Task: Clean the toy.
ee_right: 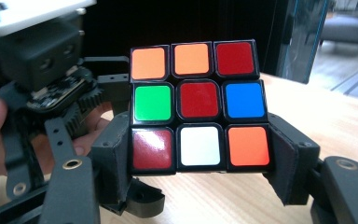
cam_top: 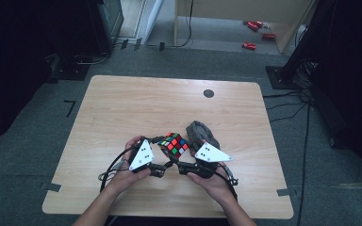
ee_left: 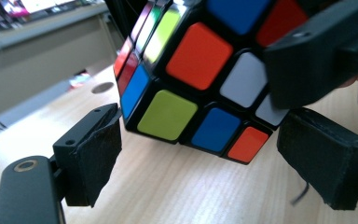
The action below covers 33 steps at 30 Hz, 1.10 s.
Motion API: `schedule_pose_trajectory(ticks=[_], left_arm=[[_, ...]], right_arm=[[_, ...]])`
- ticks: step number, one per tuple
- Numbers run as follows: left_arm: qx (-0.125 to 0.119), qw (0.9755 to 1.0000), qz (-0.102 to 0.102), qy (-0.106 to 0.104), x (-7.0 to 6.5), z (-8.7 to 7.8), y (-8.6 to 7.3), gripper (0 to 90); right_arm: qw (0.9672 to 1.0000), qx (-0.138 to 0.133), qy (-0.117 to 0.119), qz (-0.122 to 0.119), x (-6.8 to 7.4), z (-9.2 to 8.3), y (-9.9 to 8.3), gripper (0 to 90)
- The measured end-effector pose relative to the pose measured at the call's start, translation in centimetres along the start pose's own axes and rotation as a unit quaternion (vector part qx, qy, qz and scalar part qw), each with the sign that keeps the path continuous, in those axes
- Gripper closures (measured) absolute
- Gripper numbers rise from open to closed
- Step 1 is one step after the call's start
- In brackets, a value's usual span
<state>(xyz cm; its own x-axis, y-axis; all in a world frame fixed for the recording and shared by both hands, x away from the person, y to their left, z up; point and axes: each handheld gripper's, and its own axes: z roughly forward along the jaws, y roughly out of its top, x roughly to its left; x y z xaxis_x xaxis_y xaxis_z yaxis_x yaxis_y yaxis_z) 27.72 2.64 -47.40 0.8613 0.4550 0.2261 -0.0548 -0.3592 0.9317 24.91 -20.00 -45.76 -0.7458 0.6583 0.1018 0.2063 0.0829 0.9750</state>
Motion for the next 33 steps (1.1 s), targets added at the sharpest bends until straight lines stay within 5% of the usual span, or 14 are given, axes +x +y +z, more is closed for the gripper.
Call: schedule_pose_trajectory(ticks=[2,9,22,26,33], left_arm=[[-0.001,0.9995,0.013,0.027,-0.3,0.1,0.1,13.9],[-0.014,0.9974,0.040,0.059,-1.0,0.5,0.0,15.4],[-0.056,0.9924,0.086,0.069,-1.5,0.8,-0.6,28.5],[-0.052,0.9940,0.079,0.054,-1.2,0.6,-0.5,32.2],[-0.045,0.9950,0.078,0.043,-1.2,0.5,-0.5,33.3]], right_arm=[[0.9998,0.006,0.002,0.021,-0.1,-0.1,0.1,34.2],[0.9980,0.025,0.008,0.058,-0.4,-0.3,0.4,34.2],[0.9955,0.030,0.014,0.089,-0.5,-0.4,0.5,34.2],[0.9904,0.018,0.027,0.134,-1.2,-0.3,0.4,33.2],[0.9834,0.039,0.049,0.170,-2.0,-0.4,0.6,31.5]])
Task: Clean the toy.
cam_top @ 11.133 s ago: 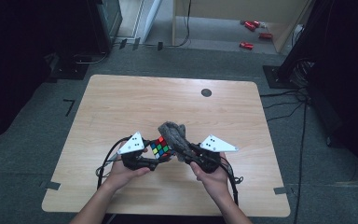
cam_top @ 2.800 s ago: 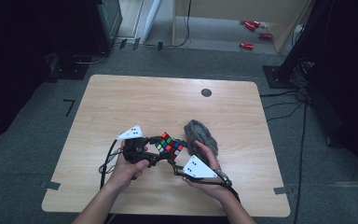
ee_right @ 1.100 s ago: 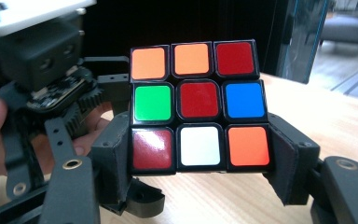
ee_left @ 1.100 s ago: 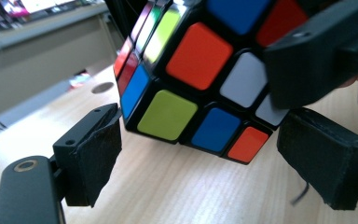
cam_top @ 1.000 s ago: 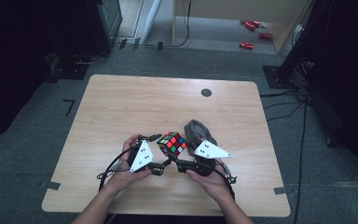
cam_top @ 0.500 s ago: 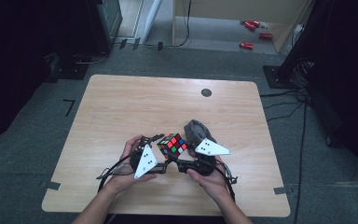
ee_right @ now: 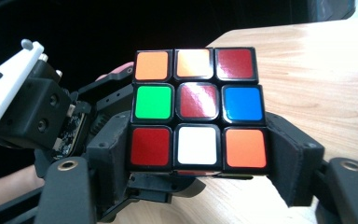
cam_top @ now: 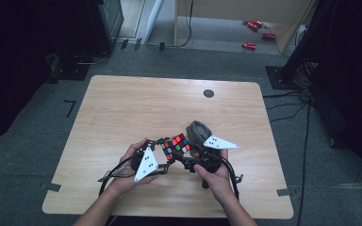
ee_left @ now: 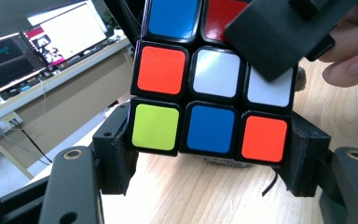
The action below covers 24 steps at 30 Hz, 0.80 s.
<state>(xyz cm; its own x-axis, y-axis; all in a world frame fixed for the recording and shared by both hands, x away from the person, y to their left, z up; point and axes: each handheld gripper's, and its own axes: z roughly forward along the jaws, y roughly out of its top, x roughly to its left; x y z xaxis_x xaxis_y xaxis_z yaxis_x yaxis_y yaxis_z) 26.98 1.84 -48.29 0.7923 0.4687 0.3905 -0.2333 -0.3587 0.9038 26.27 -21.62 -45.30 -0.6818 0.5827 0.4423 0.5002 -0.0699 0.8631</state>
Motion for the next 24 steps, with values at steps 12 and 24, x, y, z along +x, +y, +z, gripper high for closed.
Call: schedule_pose_trajectory(ticks=[12,24], left_arm=[[-0.002,0.9999,0.010,0.012,-0.64,0.26,-0.13,28.7],[0.008,0.9999,0.003,0.015,-0.33,0.23,-0.13,34.3]], right_arm=[[0.9994,0.022,-0.011,0.023,-0.04,0.09,0.00,34.1],[0.9994,0.024,-0.023,-0.007,0.49,0.36,-0.05,31.8]])
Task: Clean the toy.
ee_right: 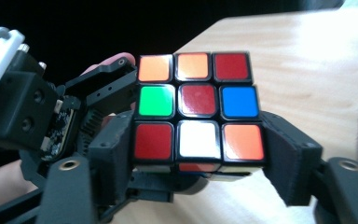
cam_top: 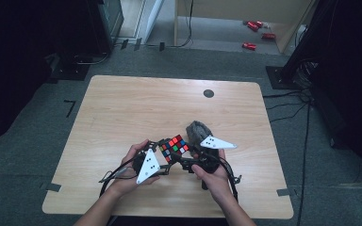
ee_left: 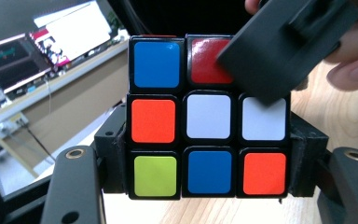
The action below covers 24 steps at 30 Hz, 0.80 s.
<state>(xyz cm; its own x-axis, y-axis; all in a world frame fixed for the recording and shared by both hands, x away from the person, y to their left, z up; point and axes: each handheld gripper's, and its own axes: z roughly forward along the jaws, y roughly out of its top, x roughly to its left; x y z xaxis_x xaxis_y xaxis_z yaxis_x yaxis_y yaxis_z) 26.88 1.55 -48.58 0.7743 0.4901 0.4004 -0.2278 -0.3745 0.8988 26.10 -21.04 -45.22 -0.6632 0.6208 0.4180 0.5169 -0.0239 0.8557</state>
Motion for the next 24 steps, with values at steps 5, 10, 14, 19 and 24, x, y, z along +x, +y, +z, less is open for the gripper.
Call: schedule_pose_trajectory(ticks=[5,10,14,19,24], left_arm=[[0.037,0.9988,-0.031,0.011,1.4,-0.1,-0.8,34.4],[0.040,0.9955,-0.085,-0.013,2.5,-0.6,-0.6,34.5],[0.054,0.9926,-0.103,-0.034,2.8,-0.9,-0.5,34.5],[0.061,0.9859,-0.147,-0.053,3.4,-1.2,-0.5,34.5],[0.064,0.9830,-0.165,-0.049,3.6,-1.4,-0.4,34.4]], right_arm=[[0.9992,-0.028,-0.020,-0.018,-0.3,-1.1,0.8,28.1],[0.9899,-0.066,-0.110,-0.061,-1.7,-1.9,0.9,20.8],[0.9655,-0.056,-0.226,-0.117,-3.4,-1.6,-0.1,22.7],[0.9627,-0.008,-0.250,-0.102,-5.1,-0.6,-0.9,23.4],[0.9565,0.025,-0.274,-0.097,-5.8,0.4,-1.8,29.4]])
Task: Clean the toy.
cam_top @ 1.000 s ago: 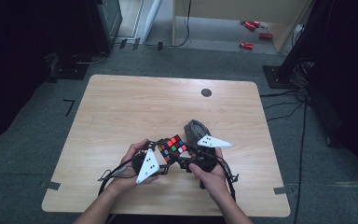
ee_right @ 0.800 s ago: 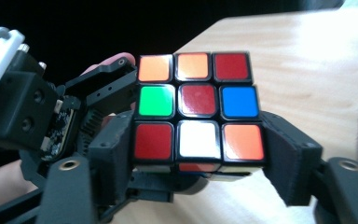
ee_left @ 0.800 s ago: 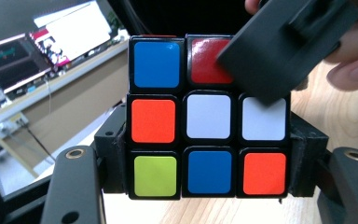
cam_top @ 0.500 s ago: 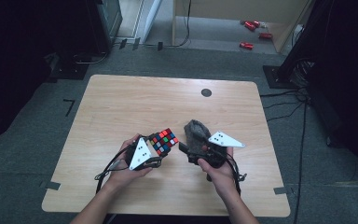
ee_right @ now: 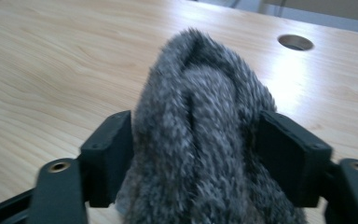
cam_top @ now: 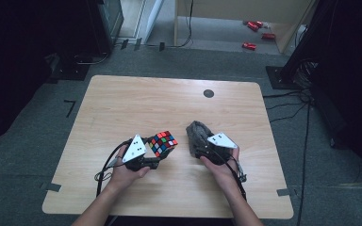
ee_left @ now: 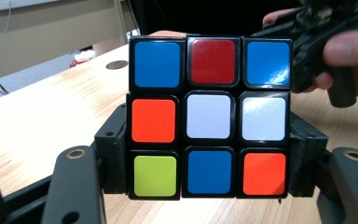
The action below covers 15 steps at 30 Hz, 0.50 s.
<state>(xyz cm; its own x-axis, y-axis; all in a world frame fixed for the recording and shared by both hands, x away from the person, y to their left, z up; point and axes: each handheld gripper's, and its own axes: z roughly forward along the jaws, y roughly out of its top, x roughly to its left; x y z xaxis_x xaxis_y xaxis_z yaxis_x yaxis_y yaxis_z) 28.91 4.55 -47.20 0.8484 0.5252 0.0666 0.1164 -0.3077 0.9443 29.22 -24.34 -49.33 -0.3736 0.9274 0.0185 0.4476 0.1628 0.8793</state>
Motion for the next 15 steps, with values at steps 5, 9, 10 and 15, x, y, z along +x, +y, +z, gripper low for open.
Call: schedule_pose_trajectory(ticks=[5,9,10,15], left_arm=[[-0.001,0.9998,0.001,-0.018,-0.15,0.06,-0.01,34.3],[0.000,0.9998,-0.008,-0.018,0.02,0.09,-0.04,34.3],[0.001,0.9998,-0.013,-0.016,0.13,0.08,-0.05,34.3],[0.001,0.9997,-0.022,-0.013,0.49,-0.04,-0.12,34.4]], right_arm=[[0.9991,0.029,-0.026,-0.014,0.39,0.60,-0.49,36.4],[0.9984,0.034,-0.040,-0.023,0.40,0.66,-0.66,48.9],[0.9983,0.033,-0.039,-0.027,0.33,0.63,-0.66,52.9],[0.9993,0.027,-0.013,-0.021,-0.04,0.08,-0.43,67.5]])
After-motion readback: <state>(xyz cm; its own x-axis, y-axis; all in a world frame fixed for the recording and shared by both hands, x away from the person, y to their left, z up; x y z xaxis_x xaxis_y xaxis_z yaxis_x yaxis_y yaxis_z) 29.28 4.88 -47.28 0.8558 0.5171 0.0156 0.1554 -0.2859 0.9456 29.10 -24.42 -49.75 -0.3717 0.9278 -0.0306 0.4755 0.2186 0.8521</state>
